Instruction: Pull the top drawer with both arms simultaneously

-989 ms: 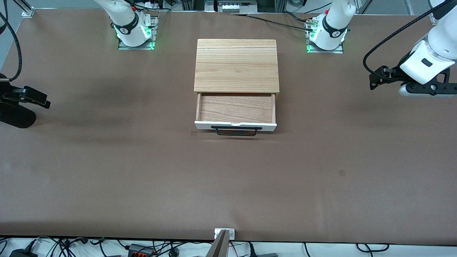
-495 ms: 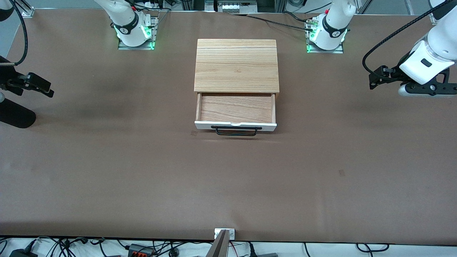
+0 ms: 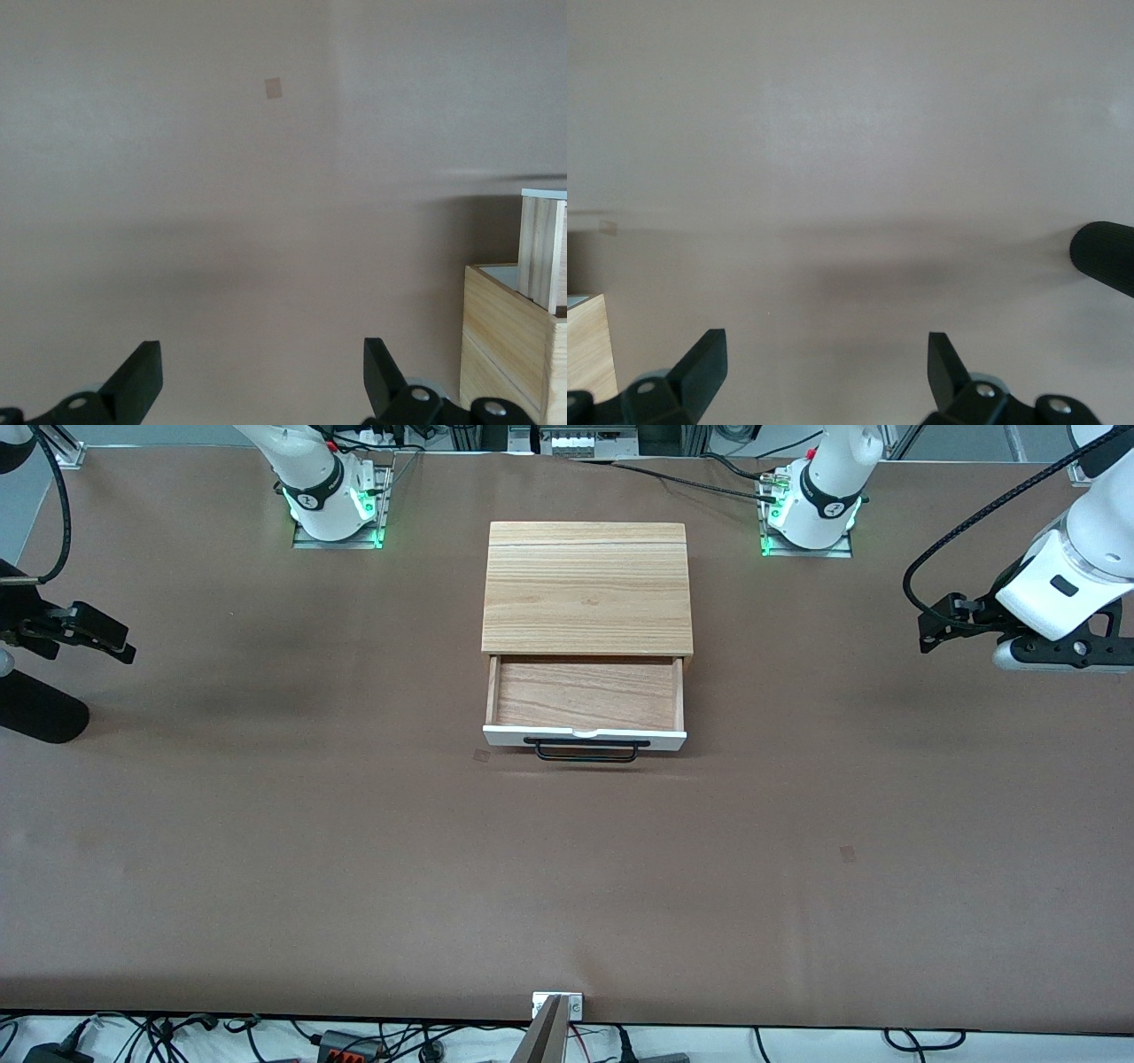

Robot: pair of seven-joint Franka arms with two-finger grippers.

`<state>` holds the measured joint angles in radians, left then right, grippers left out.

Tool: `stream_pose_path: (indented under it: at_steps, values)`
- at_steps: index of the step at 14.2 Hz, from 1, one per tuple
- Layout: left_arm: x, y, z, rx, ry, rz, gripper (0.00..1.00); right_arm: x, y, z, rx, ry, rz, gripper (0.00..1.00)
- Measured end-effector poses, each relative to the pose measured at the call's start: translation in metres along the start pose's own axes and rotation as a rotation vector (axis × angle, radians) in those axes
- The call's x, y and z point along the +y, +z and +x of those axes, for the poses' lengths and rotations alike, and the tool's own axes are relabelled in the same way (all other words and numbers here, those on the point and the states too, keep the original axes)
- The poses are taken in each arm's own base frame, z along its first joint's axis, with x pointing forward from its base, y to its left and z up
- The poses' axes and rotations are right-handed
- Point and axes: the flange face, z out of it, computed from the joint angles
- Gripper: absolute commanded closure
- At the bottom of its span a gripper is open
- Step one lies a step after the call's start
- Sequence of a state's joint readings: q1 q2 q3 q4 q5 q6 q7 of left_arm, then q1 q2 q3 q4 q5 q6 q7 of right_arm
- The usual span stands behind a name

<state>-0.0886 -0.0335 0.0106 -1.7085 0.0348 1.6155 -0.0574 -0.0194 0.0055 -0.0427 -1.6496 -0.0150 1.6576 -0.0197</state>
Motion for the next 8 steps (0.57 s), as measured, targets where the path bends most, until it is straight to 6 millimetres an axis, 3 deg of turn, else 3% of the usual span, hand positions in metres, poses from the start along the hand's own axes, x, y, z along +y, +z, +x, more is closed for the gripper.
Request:
stream_pose_path:
  at_steps: [8]
  values:
    - [0.0041, 0.0005, 0.0013, -0.007, -0.004, -0.050, 0.00, -0.0007, -0.0006, 0.0008, 0.007, -0.001, 0.000, 0.00]
